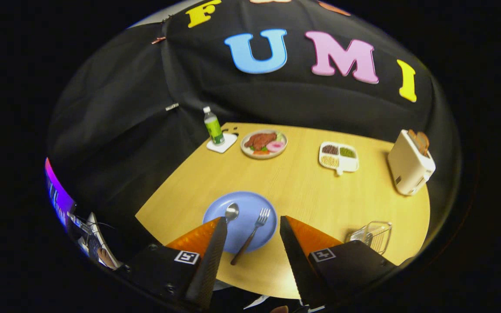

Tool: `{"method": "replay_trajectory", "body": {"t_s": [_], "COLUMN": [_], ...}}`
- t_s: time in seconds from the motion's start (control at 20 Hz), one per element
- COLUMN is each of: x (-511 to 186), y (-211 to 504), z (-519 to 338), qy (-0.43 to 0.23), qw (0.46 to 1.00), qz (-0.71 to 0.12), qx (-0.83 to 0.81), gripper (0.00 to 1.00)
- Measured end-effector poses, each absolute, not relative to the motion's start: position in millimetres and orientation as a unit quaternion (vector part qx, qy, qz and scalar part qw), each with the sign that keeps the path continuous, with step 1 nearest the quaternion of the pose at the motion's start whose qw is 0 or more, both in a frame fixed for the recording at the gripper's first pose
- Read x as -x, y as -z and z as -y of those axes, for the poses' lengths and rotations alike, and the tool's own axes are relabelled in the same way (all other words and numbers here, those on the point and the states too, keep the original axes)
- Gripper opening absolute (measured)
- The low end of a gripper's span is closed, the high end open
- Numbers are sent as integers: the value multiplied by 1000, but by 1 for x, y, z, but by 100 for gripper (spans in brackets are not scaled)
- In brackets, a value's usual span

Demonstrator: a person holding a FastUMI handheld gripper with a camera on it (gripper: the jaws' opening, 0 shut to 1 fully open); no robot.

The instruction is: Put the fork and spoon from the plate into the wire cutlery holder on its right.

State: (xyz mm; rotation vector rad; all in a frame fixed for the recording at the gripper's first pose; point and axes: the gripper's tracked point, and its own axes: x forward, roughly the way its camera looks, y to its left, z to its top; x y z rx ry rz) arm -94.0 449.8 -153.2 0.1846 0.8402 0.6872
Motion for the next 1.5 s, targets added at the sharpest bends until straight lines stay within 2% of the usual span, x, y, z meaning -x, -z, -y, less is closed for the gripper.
{"method": "replay_trajectory", "body": {"t_s": [0.1,0.35,0.4,0.75,0.85,0.9,1.0,1.1,1.5], "x": [100,111,113,114,115,117,116,114,97], "y": [185,250,262,296,314,310,315,312,241], "z": [-466,-496,-502,-516,-522,-520,-522,-521,-471], "qy": [-326,-324,-322,-292,-283,-283,-277,-282,-316], "qw": [834,805,800,777,771,764,762,761,788], "qz": [-439,-497,-506,-557,-571,-579,-586,-583,-525], "qx": [-72,-16,-10,-4,-8,-7,-19,-19,-68], "gripper": [67,65,50,52,32,32,17,10,8]}}
